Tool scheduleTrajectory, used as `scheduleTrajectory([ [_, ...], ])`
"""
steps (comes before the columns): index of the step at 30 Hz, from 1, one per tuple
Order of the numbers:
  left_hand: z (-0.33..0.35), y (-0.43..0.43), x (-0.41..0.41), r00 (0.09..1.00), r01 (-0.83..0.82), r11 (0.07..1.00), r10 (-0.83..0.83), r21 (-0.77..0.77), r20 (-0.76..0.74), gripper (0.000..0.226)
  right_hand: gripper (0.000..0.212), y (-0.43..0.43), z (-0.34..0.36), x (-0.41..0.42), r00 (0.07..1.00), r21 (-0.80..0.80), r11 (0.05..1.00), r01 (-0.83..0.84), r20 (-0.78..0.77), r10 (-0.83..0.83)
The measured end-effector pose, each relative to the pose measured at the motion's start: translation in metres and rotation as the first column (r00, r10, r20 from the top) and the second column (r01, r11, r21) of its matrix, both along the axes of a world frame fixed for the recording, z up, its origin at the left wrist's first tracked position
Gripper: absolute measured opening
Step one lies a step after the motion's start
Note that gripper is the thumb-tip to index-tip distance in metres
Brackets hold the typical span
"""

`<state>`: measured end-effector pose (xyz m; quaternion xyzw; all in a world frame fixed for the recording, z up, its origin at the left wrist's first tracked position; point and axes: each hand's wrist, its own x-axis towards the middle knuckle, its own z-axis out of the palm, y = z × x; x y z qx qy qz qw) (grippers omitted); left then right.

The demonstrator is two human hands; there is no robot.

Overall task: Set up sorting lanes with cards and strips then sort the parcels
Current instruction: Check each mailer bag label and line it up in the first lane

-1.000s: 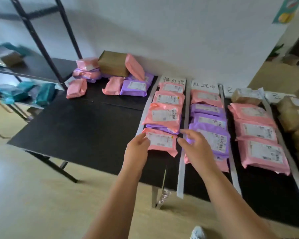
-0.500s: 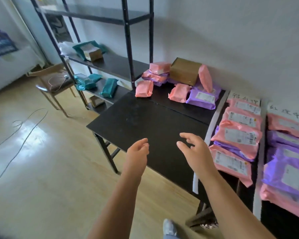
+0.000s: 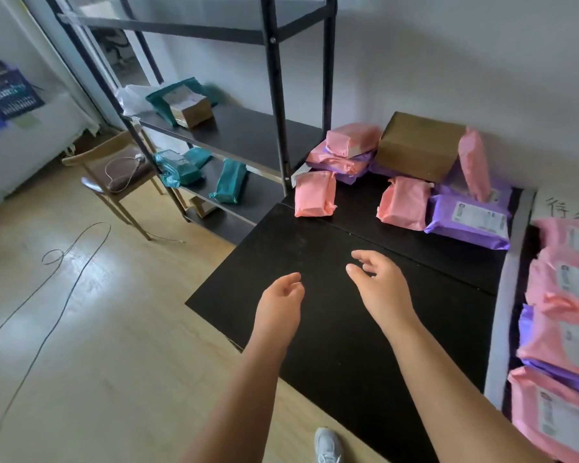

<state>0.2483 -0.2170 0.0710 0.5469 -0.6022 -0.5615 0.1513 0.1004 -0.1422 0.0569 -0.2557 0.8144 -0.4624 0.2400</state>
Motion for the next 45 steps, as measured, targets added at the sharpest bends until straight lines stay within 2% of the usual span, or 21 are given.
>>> scheduleTrajectory([
  [9,-0.046,-0.094,-0.027,0.996,0.036,0.996,-0.043,0.079,0.084,0.035,0.038,-0.09,-0.038,-0.029,0.997,0.176,0.984,-0.021,0.072,0.008],
  [15,-0.078,-0.174,-0.066,0.976,0.166,0.981,-0.178,0.099,0.125,0.036,0.044,-0.152,-0.063,-0.062,0.996,0.321,0.946,0.037,0.066,-0.062],
  [24,-0.111,-0.279,-0.136,0.861,0.459,0.889,-0.442,-0.007,0.252,0.049,0.052,-0.249,-0.08,-0.113,0.987,0.465,0.87,0.162,-0.079,-0.141],
  [30,-0.132,-0.304,-0.168,0.758,0.586,0.81,-0.558,0.022,0.338,0.053,0.055,-0.277,-0.091,-0.13,0.995,0.626,0.774,0.093,-0.026,-0.099],
  [35,-0.139,-0.307,-0.169,0.761,0.587,0.809,-0.558,0.013,0.331,0.053,0.042,-0.274,-0.093,-0.126,0.991,0.627,0.772,0.106,-0.006,-0.131],
  [38,-0.136,-0.303,-0.168,0.781,0.555,0.832,-0.528,0.017,0.334,0.054,0.018,-0.268,-0.093,-0.122,0.993,0.615,0.783,0.091,0.003,-0.118],
  [45,-0.111,-0.275,-0.15,0.79,0.534,0.845,-0.487,-0.029,0.372,0.034,0.019,-0.234,-0.085,-0.105,0.973,0.501,0.85,0.166,0.059,-0.225],
])
